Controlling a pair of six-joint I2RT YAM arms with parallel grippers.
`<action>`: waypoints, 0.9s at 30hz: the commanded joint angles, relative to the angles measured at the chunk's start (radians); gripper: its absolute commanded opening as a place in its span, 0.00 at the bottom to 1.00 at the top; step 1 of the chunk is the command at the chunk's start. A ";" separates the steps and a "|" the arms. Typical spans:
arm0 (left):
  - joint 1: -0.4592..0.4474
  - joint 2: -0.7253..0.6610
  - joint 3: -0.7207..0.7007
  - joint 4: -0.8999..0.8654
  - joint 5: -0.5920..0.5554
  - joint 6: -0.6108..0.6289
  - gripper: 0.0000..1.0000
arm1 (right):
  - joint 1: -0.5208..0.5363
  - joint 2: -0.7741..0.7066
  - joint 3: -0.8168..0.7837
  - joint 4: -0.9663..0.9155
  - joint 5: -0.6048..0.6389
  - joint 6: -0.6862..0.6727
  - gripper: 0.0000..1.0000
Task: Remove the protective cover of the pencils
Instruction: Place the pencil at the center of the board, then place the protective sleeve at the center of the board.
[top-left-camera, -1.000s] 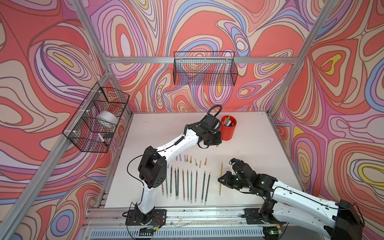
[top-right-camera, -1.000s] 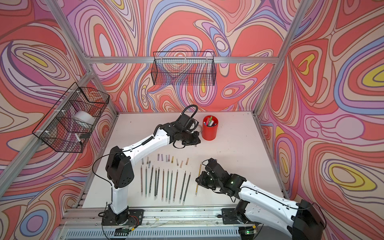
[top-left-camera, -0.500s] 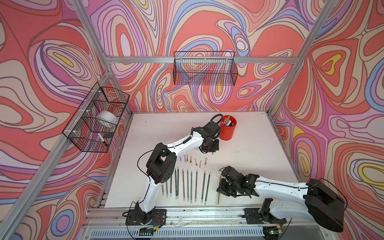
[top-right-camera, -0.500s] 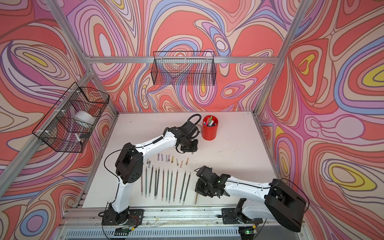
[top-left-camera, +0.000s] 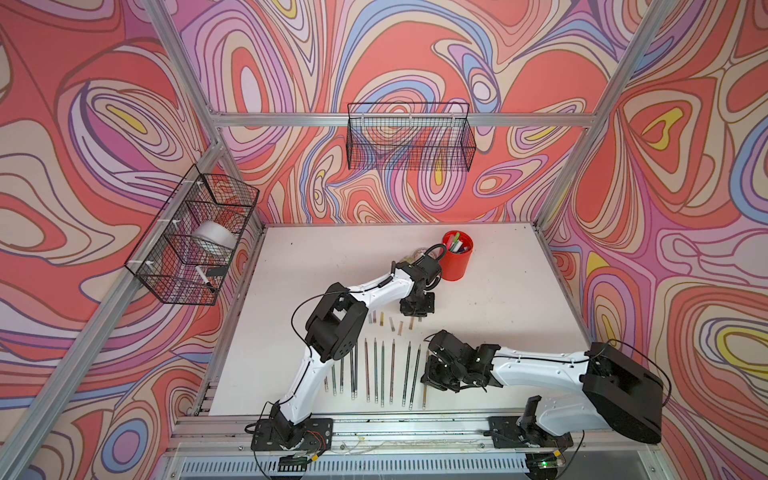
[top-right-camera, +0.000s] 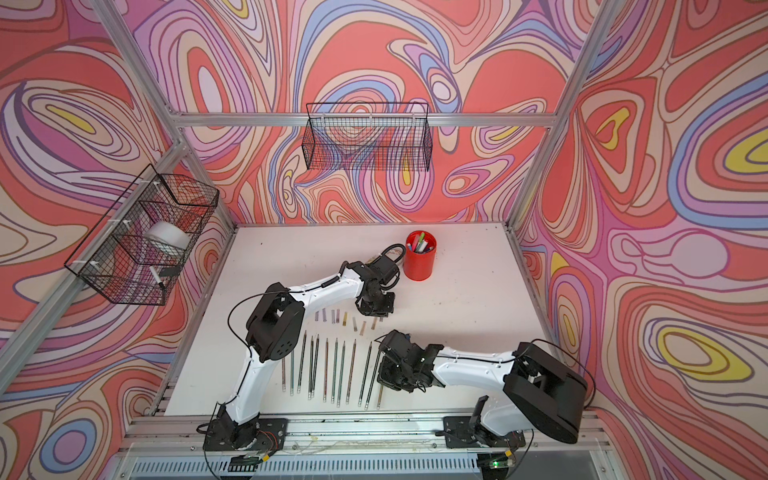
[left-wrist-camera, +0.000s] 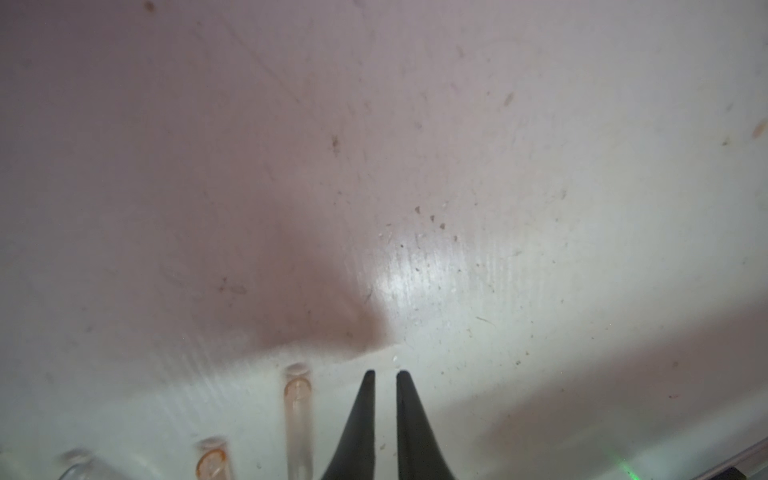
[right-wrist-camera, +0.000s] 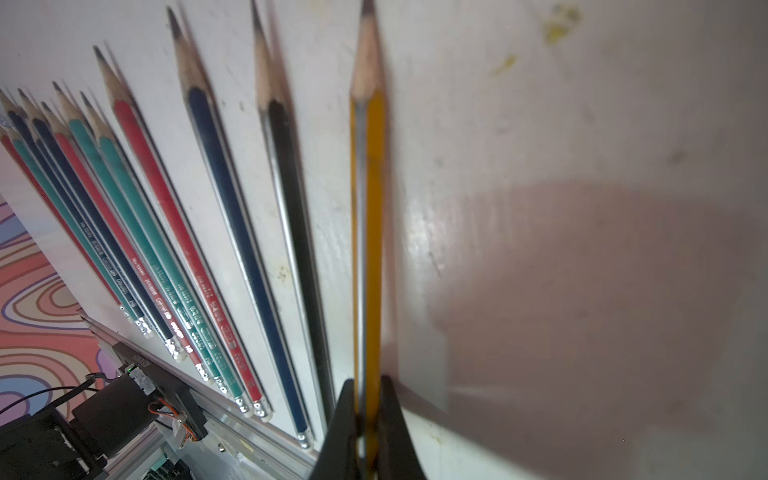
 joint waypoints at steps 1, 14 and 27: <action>-0.008 0.026 0.037 -0.068 -0.032 -0.010 0.00 | 0.007 0.021 0.014 -0.079 0.029 0.014 0.02; -0.016 0.083 0.107 -0.138 -0.035 -0.004 0.07 | 0.008 -0.003 0.044 -0.183 0.093 0.027 0.19; -0.017 0.099 0.149 -0.178 -0.035 0.009 0.13 | 0.008 0.037 0.080 -0.209 0.105 0.029 0.16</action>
